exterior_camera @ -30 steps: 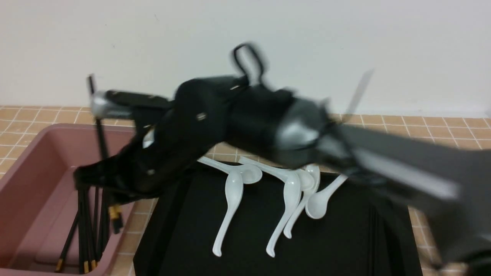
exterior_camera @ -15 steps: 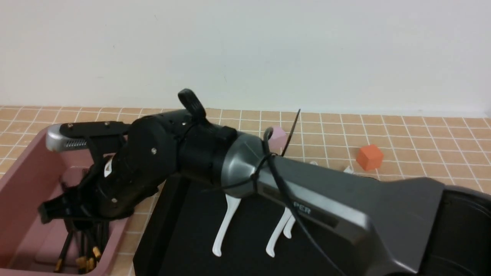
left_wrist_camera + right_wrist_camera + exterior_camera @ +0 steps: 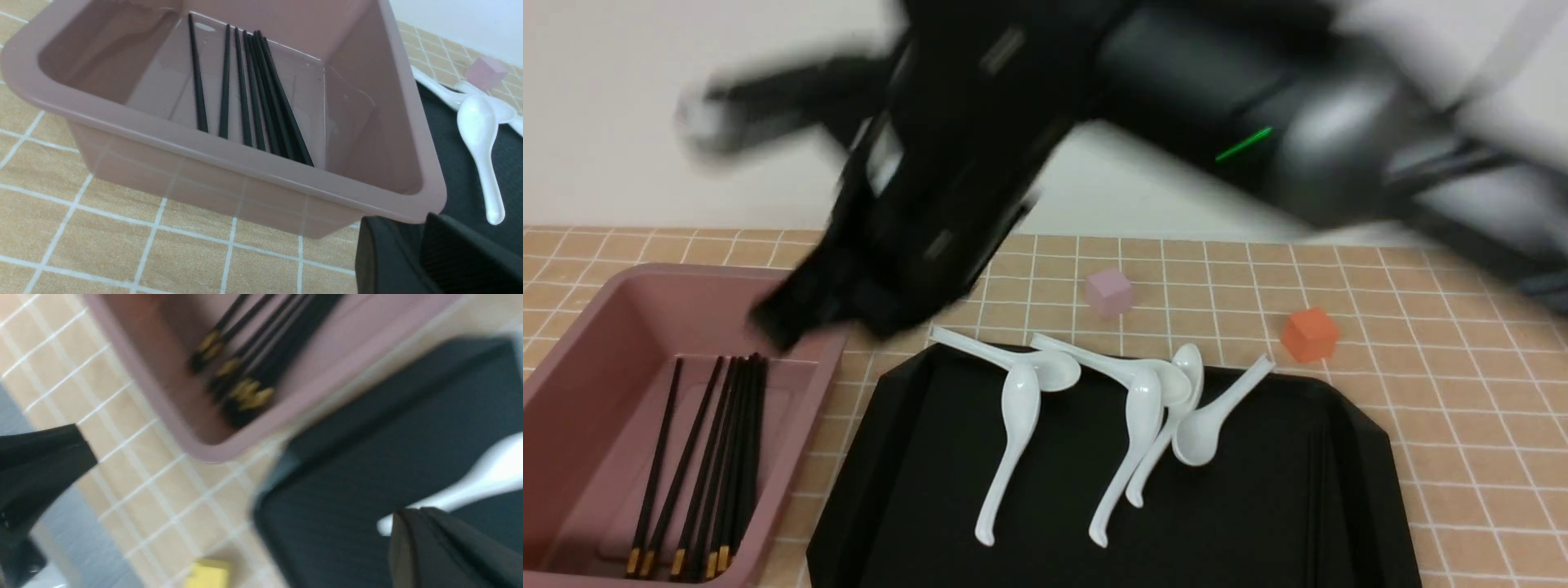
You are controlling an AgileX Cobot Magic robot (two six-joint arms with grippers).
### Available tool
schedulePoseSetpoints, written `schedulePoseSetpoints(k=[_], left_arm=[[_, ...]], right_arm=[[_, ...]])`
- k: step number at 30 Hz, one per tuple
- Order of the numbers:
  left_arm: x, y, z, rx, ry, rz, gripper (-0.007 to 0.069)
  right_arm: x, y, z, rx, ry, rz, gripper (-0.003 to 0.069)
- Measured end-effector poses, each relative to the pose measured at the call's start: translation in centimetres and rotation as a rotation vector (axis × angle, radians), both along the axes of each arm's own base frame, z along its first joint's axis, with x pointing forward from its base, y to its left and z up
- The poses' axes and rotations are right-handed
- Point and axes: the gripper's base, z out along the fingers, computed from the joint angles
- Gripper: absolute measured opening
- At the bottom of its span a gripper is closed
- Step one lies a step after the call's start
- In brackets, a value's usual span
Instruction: On brown tablecloth take chopsticks from black tray and put them in box.
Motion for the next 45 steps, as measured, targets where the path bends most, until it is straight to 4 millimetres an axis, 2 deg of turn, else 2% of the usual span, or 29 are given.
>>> schedulePoseSetpoints(k=[1,2,3,4,6,7,8,10,12,13,14,15,18,20,22,23,24,25,26,27,32,40,45], left_arm=[[0.0,0.0,0.0,0.0,0.0,0.0,0.0165],[0.0,0.0,0.0,0.0,0.0,0.0,0.0165],[0.0,0.0,0.0,0.0,0.0,0.0,0.0165],[0.0,0.0,0.0,0.0,0.0,0.0,0.0165],[0.0,0.0,0.0,0.0,0.0,0.0,0.0165],[0.0,0.0,0.0,0.0,0.0,0.0,0.0165],[0.0,0.0,0.0,0.0,0.0,0.0,0.0167],[0.0,0.0,0.0,0.0,0.0,0.0,0.0167],[0.0,0.0,0.0,0.0,0.0,0.0,0.017],[0.0,0.0,0.0,0.0,0.0,0.0,0.0173],[0.0,0.0,0.0,0.0,0.0,0.0,0.0173],[0.0,0.0,0.0,0.0,0.0,0.0,0.0176],[0.0,0.0,0.0,0.0,0.0,0.0,0.0178],[0.0,0.0,0.0,0.0,0.0,0.0,0.0181],[0.0,0.0,0.0,0.0,0.0,0.0,0.0184],[0.0,0.0,0.0,0.0,0.0,0.0,0.0185],[0.0,0.0,0.0,0.0,0.0,0.0,0.0185],[0.0,0.0,0.0,0.0,0.0,0.0,0.0185],[0.0,0.0,0.0,0.0,0.0,0.0,0.0187],[0.0,0.0,0.0,0.0,0.0,0.0,0.0187],[0.0,0.0,0.0,0.0,0.0,0.0,0.0195],[0.0,0.0,0.0,0.0,0.0,0.0,0.0199],[0.0,0.0,0.0,0.0,0.0,0.0,0.0202]], right_arm=[[-1.0,-2.0,2.3,0.011,-0.057,-0.014,-0.0013],[-1.8,-3.5,3.7,0.019,-0.089,-0.022,-0.0013],[-2.0,-3.7,4.0,0.027,-0.095,-0.022,-0.0013],[-3.1,-5.7,5.4,0.033,-0.124,-0.031,-0.0013],[-4.6,-8.0,6.1,0.027,-0.135,-0.044,-0.0013],[-4.6,-8.0,6.1,0.028,-0.135,-0.044,-0.0013],[-5.9,-9.9,6.1,0.019,-0.133,-0.06,-0.0013],[-7.0,-11.7,6.0,0.012,-0.131,-0.084,-0.0013],[-8.4,-14.0,5.0,-0.013,-0.115,-0.117,-0.0013],[-9.2,-15.4,3.8,-0.035,-0.108,-0.132,-0.0013],[-9.3,-15.6,3.7,-0.036,-0.11,-0.134,-0.0013],[-10.3,-17.2,2.6,-0.021,-0.134,-0.145,-0.0013],[-12.2,-20.1,0.4,0.045,-0.21,-0.136,-0.0012],[-13.3,-21.4,-2.0,0.098,-0.251,-0.118,-0.0011],[-14.3,-22.5,-3.5,0.188,-0.31,-0.099,-0.0009],[-14.9,-23.1,-5.3,0.229,-0.335,-0.082,-0.0008],[-15.4,-23.5,-6.4,0.273,-0.362,-0.07,-0.0008],[-15.4,-23.6,-6.1,0.293,-0.375,-0.068,-0.0008],[-16.1,-24.2,-7.8,0.344,-0.408,-0.05,-0.0008],[-16.4,-24.5,-8.5,0.388,-0.435,-0.039,-0.0008],[-17.9,-25.8,-11.2,0.55,-0.534,0.002,-0.0005],[-18.6,-26.6,-16.0,0.5,-0.499,0.017,0.0001],[-18.6,-26.6,-16.6,0.486,-0.488,0.018,0.0005]])
